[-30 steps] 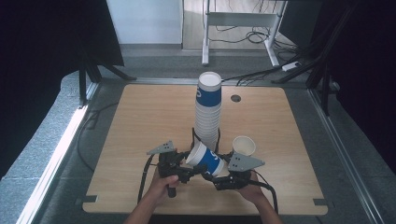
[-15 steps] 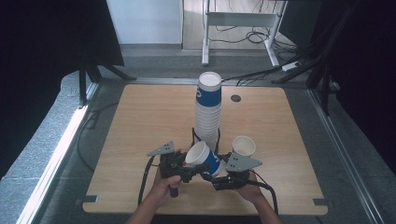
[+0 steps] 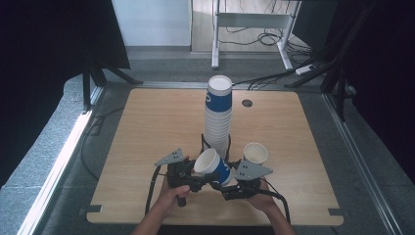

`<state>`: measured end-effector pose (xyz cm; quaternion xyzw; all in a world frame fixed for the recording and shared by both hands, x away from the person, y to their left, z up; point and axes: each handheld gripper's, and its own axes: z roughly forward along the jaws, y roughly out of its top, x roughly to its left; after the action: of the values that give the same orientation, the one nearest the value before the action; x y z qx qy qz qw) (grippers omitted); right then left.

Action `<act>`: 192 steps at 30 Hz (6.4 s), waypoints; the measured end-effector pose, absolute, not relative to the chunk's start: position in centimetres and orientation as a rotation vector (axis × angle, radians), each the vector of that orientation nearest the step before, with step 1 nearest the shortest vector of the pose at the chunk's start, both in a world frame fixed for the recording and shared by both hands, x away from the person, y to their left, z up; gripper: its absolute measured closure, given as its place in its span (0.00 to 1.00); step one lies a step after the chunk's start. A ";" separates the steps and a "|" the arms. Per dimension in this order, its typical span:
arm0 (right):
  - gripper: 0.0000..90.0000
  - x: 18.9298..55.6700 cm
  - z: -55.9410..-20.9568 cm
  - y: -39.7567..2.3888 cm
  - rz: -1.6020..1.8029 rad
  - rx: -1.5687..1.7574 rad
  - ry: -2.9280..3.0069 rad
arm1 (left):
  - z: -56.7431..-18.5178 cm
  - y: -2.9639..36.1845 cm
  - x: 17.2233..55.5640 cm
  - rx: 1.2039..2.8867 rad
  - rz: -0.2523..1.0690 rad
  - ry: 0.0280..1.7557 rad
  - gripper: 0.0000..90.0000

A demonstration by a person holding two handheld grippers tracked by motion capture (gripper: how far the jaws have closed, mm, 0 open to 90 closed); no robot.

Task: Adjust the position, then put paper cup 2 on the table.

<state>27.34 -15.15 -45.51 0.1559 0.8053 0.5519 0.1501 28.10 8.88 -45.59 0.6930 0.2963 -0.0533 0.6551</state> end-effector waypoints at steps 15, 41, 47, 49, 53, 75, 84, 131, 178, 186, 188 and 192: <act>0.20 27.2 -45.6 -15.3 1.548 0.463 2.367 | -44.3 9.3 27.4 1.699 0.056 0.636 0.23; 0.16 26.1 -47.6 -14.2 1.500 0.493 2.410 | -43.6 8.6 25.1 2.107 0.405 0.568 0.23; 0.16 25.9 -48.0 -13.6 1.486 0.479 2.424 | -43.5 8.3 24.8 2.142 0.411 0.541 0.23; 0.16 25.8 -48.2 -13.4 1.488 0.478 2.420 | -43.6 8.1 24.7 2.155 0.416 0.531 0.23; 0.17 25.7 -48.4 -13.1 1.464 0.456 2.418 | -43.8 7.8 24.6 2.183 0.421 0.506 0.23; 0.31 25.6 -49.2 -12.4 1.407 0.393 2.426 | -44.1 7.2 24.4 2.186 0.403 0.461 0.16; 0.32 26.1 -48.2 -14.4 1.527 0.495 2.344 | -42.0 9.9 23.7 2.004 0.398 0.489 0.14; 0.31 25.9 -44.1 -20.5 1.597 0.588 2.070 | -45.2 9.9 25.2 2.085 0.435 0.670 0.17; 0.31 29.3 -46.2 -31.7 1.352 1.014 1.840 | -45.7 9.7 25.2 2.129 0.434 0.669 0.17; 0.31 30.3 -47.9 -32.1 1.264 1.085 1.890 | -46.0 9.6 25.3 2.149 0.432 0.672 0.17; 0.31 30.5 -48.3 -32.2 1.247 1.103 1.906 | -46.0 9.5 25.3 2.151 0.431 0.671 0.17; 0.31 30.9 -48.9 -32.2 1.218 1.129 1.933 | -46.1 9.4 25.3 2.156 0.428 0.667 0.17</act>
<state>30.91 -32.22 -48.93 0.4237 0.7253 0.4572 0.2923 25.28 9.37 -46.10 0.8562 0.2649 0.1699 0.4098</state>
